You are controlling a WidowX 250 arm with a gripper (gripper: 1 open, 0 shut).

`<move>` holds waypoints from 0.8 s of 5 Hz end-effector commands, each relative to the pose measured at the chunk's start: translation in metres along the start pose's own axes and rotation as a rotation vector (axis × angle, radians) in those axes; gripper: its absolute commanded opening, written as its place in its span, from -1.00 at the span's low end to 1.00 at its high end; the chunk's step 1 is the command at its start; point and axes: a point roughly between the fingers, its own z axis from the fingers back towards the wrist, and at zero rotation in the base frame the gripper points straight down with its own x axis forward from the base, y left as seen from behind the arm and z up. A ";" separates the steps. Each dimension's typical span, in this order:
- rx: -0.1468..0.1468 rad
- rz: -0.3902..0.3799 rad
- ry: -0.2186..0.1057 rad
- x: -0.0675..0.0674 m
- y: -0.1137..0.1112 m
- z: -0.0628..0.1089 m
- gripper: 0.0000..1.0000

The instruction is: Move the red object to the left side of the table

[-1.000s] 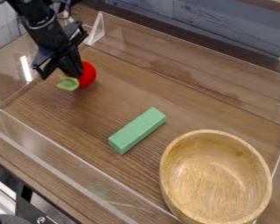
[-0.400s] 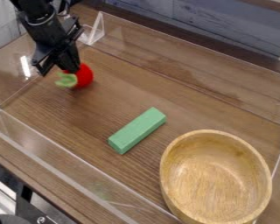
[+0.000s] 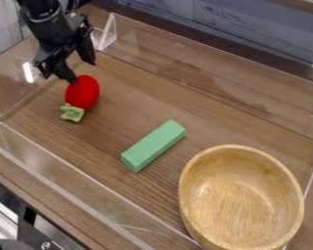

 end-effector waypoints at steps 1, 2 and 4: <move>-0.046 -0.015 -0.039 0.016 -0.011 0.013 -1.00; -0.040 -0.027 -0.042 0.027 -0.009 0.006 -1.00; -0.026 -0.038 -0.048 0.032 -0.015 -0.006 -1.00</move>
